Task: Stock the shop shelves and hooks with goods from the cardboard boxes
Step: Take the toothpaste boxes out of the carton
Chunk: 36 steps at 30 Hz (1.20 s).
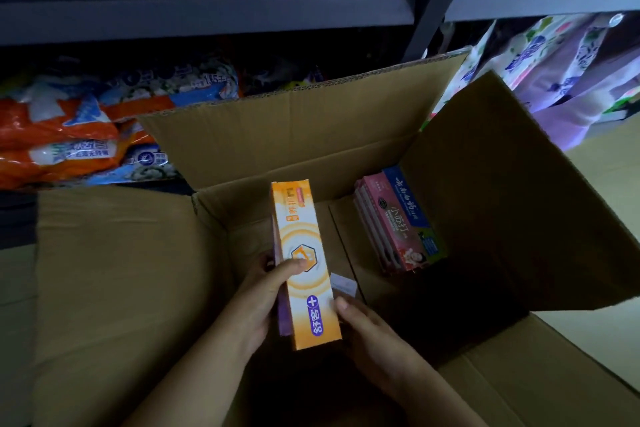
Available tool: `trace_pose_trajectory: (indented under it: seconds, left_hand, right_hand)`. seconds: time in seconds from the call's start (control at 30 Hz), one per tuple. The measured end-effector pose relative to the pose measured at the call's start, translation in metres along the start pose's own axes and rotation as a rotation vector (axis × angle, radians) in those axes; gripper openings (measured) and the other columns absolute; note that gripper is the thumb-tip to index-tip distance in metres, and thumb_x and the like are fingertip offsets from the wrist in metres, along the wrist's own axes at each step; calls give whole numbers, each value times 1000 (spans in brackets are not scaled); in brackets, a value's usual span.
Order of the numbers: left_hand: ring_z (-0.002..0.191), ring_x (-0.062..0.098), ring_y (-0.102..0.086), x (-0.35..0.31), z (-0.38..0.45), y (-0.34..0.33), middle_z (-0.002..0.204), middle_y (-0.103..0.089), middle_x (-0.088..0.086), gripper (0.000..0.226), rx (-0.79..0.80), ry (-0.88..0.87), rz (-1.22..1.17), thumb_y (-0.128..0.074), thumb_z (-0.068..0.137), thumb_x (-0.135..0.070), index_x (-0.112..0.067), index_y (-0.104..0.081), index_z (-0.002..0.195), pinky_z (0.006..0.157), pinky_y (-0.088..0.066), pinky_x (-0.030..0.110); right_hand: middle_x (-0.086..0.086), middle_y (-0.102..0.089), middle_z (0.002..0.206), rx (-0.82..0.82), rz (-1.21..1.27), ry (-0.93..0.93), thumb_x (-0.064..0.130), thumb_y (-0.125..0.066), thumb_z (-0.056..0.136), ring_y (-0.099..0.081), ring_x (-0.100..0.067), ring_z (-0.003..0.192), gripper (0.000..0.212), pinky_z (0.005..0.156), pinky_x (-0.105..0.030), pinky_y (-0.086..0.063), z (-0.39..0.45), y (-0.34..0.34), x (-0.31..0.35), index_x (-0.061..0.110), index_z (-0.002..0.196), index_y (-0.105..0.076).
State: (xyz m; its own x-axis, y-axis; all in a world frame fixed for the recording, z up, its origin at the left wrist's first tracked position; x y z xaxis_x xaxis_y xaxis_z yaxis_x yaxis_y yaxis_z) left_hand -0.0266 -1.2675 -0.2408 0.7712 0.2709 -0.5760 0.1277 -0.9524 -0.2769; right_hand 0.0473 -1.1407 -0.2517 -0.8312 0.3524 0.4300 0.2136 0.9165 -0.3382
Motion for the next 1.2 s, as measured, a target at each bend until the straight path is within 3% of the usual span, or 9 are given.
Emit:
trace_pose_trajectory:
  seconds: [0.07, 0.17, 0.27, 0.4, 0.5, 0.63, 1.03, 1.1, 1.2]
  left_hand:
    - [80, 23, -70, -4, -5, -3, 91, -72, 5, 29, 22, -4, 17, -71, 77, -17, -23, -58, 102, 60, -52, 33]
    - [82, 24, -69, -9, -9, 0, 93, -71, 6, 25, 19, -13, 29, -68, 81, -17, -22, -57, 103, 63, -51, 34]
    - [84, 25, -68, -9, -11, 7, 98, -70, 9, 36, -4, -10, 21, -68, 81, -17, -20, -53, 113, 63, -51, 35]
    - [86, 25, -68, 1, -9, 10, 101, -70, 8, 35, -16, 5, 20, -68, 81, -20, -20, -53, 114, 64, -51, 35]
    - [84, 25, -68, 10, -6, 7, 98, -70, 8, 24, 6, 24, 33, -68, 82, -19, -22, -56, 103, 64, -51, 35]
    - [84, 26, -68, 19, -5, 7, 98, -70, 9, 36, 10, 60, 61, -68, 81, -21, -20, -54, 114, 63, -51, 35]
    - [77, 24, -68, 16, -2, 15, 90, -71, 8, 24, 12, 70, 63, -66, 82, -21, -20, -56, 104, 63, -52, 35]
    - [75, 24, -70, 14, -3, 15, 88, -72, 8, 27, 1, 49, 45, -69, 79, -19, -22, -56, 102, 62, -53, 35]
    - [77, 24, -72, 9, -4, 13, 91, -74, 8, 47, 2, 18, 39, -75, 67, -23, -22, -55, 108, 62, -55, 34]
  right_hand:
    - [-8, -69, 117, -56, -68, 49, 38, -65, 78, -66, -22, 105, 47, 92, -38, -50, -3, 10, 13, 21, 121, -57]
    - [0, -57, 127, -416, -305, 191, 34, -62, 88, -56, -17, 110, 31, 93, -35, -45, -4, 52, 46, 26, 117, -55]
    - [2, -49, 132, -758, -467, 302, 27, -64, 88, -48, -22, 125, 52, 102, -43, -42, 1, 110, 76, 26, 135, -42]
    - [-12, -34, 146, -931, -770, 250, 30, -68, 85, -36, -31, 135, 67, 112, -46, -33, 20, 150, 90, 14, 142, -36]
    - [-16, -26, 150, -928, -945, 209, 37, -69, 84, -26, -35, 139, 78, 113, -44, -28, 33, 151, 93, 12, 146, -28]
    - [-15, -18, 153, -937, -1045, 151, 39, -66, 86, -20, -37, 140, 77, 112, -45, -28, 45, 154, 92, 14, 147, -24]
    - [-14, -27, 149, -1076, -1078, 223, 40, -67, 84, -28, -33, 136, 74, 110, -48, -34, 32, 139, 105, 14, 143, -30]
    - [-7, -36, 145, -917, -990, 410, 39, -64, 87, -36, -24, 133, 65, 107, -43, -38, 28, 100, 106, 19, 141, -34]
    - [9, -57, 122, -380, -611, 400, 45, -57, 89, -56, -8, 110, 50, 92, -28, -46, 22, 25, 80, 31, 135, -42]
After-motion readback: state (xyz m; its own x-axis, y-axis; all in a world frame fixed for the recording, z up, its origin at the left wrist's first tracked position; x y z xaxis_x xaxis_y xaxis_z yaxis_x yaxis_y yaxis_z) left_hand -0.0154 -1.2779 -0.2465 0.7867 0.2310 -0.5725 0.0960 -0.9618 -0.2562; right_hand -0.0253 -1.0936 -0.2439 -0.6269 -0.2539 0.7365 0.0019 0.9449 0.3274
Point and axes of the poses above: each hand's wrist, its own z-axis towards the middle knuckle, its own y-axis out of the back of the hand, x = y × z, the point moved 9 cm from there along z, towards the middle knuckle
